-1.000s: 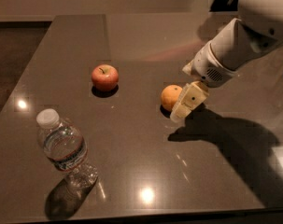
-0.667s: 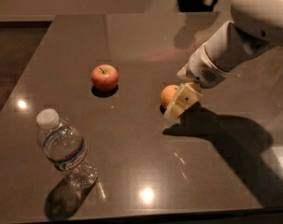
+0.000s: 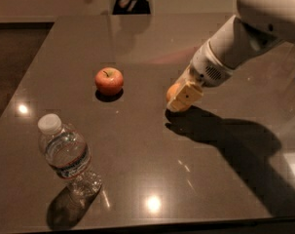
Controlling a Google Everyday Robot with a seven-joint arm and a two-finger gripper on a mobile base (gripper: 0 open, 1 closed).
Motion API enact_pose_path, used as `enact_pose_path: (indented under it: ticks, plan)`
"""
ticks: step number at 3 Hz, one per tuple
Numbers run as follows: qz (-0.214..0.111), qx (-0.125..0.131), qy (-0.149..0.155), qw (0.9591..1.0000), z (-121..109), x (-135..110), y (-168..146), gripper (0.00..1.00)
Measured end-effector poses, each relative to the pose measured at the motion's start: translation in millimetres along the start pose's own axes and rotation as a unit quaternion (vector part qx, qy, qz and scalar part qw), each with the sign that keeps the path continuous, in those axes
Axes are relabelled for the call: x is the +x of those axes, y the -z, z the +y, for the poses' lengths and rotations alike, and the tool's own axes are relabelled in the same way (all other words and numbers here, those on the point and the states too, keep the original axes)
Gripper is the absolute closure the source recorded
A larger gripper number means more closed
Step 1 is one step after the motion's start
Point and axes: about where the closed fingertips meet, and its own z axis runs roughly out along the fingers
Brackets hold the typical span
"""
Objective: Pick orange
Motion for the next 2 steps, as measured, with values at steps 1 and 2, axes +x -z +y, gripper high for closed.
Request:
enact_pose_path:
  ticks: [1,2]
  plan:
    - [-0.021,0.016,0.038,0.9989,3.7,-45.7,51.2,1.0]
    - [-0.022,0.017,0.039,0.9988,3.7,-47.6,53.3,1.0]
